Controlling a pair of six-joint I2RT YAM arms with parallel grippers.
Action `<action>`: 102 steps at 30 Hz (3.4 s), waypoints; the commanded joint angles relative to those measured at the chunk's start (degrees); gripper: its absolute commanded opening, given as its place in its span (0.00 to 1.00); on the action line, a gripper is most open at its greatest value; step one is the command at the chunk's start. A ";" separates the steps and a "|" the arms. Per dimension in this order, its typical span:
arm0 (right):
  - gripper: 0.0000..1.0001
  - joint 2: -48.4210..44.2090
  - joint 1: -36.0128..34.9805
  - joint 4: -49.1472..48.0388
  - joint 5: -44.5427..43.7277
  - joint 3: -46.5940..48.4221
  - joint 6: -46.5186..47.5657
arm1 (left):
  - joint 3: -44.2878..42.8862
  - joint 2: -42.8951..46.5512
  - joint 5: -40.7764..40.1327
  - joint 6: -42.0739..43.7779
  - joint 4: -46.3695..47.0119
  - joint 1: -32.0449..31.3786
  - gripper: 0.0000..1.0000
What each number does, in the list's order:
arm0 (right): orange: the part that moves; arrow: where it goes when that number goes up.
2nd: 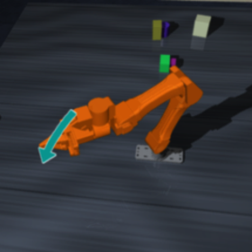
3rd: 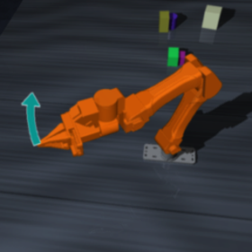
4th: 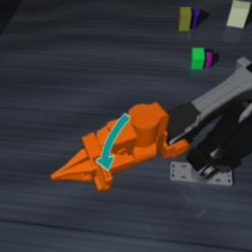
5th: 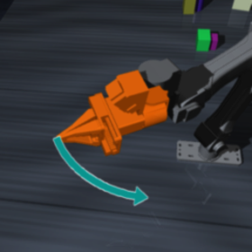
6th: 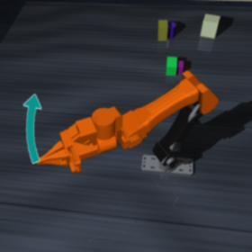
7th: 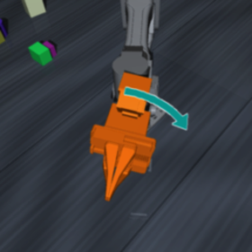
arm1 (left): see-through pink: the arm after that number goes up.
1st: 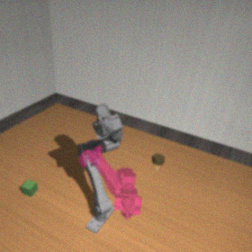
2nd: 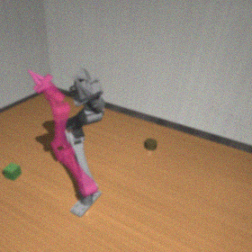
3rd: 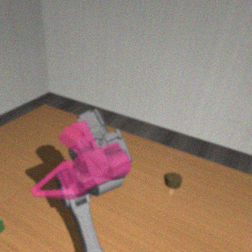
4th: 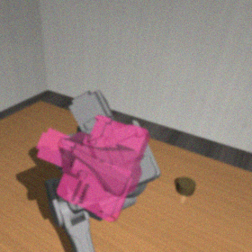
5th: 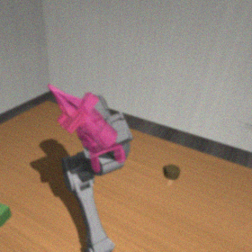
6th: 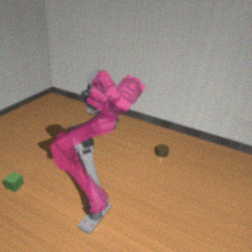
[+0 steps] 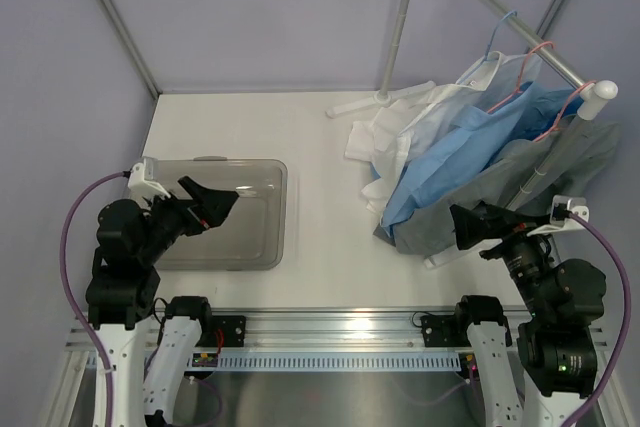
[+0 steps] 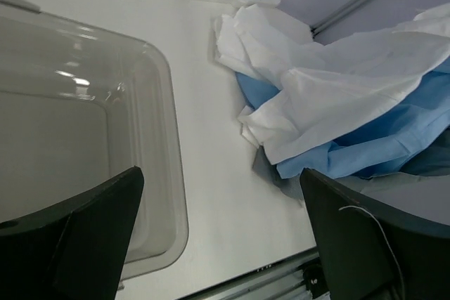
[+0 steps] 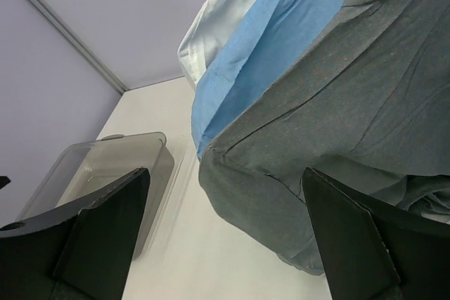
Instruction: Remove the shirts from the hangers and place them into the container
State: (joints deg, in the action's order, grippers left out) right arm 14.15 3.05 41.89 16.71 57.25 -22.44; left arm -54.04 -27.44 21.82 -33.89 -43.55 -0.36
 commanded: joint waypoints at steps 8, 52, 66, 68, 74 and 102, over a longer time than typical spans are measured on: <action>1.00 1.05 0.20 -0.05 2.54 1.46 -2.78 | -2.37 -6.46 17.12 0.13 20.44 0.27 0.99; 0.99 -0.62 0.20 7.95 7.90 2.33 -1.82 | -65.58 -88.13 -4.16 23.87 47.33 -47.19 0.84; 0.99 -0.09 0.20 6.89 7.81 2.34 -1.47 | -65.93 -90.86 -3.80 25.01 46.53 -48.24 0.25; 0.99 -0.09 0.20 6.89 7.64 2.16 -1.38 | -66.02 -90.68 -5.72 25.45 47.06 -48.24 0.04; 0.99 0.52 0.20 6.71 7.37 2.42 -0.94 | -61.90 -87.53 -7.76 27.12 52.86 -48.77 0.00; 0.99 7.63 0.20 3.73 13.34 6.37 0.64 | -41.77 -60.11 -26.21 26.34 34.35 -49.47 0.00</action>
State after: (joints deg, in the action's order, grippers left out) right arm 18.61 3.05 48.95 25.50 60.51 -22.79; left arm -97.32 -95.55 3.11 -4.86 -4.12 -49.67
